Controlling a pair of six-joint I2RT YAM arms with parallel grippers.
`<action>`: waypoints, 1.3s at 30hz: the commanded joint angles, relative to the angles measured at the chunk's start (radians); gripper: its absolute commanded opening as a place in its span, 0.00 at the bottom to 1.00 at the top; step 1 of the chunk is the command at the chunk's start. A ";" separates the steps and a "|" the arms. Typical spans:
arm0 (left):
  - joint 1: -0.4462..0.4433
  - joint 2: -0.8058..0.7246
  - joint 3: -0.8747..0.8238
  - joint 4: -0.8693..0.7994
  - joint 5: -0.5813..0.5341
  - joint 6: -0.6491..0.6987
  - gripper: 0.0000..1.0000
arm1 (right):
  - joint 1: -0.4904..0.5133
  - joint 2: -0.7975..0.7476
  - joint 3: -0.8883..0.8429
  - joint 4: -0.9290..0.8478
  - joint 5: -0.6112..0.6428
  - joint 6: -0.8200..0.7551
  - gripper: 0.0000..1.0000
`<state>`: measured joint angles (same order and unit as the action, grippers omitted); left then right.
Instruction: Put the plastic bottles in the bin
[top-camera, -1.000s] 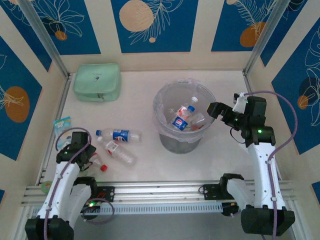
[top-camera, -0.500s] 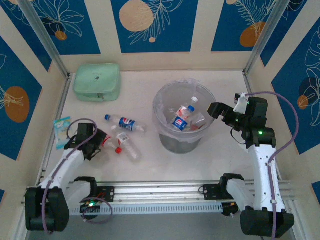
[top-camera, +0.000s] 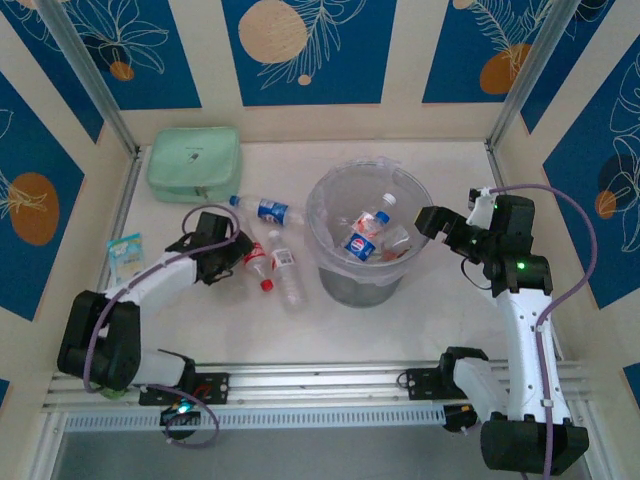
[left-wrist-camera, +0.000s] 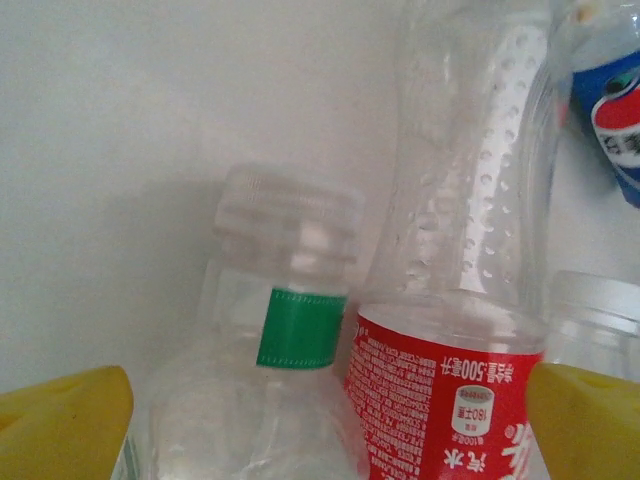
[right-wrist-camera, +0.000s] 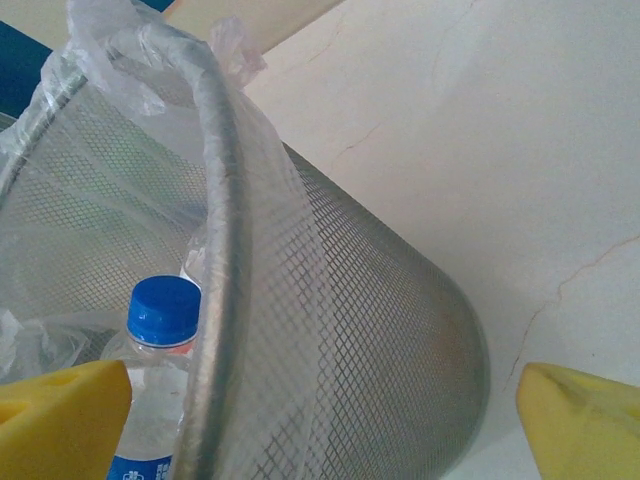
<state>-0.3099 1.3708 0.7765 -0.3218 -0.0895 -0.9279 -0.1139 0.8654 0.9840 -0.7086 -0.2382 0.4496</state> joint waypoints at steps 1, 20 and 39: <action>-0.007 -0.040 0.047 -0.083 -0.052 0.076 1.00 | -0.006 -0.014 0.018 -0.025 -0.003 0.009 0.99; -0.116 -0.138 -0.119 -0.210 -0.035 0.094 0.88 | 0.002 0.034 0.047 -0.005 -0.021 0.035 0.99; -0.121 -0.271 0.100 -0.401 -0.134 0.182 0.41 | 0.011 0.034 0.070 -0.018 -0.010 0.040 0.99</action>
<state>-0.4232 1.1423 0.7830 -0.6464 -0.1810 -0.7975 -0.1108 0.9009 1.0210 -0.7143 -0.2386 0.4793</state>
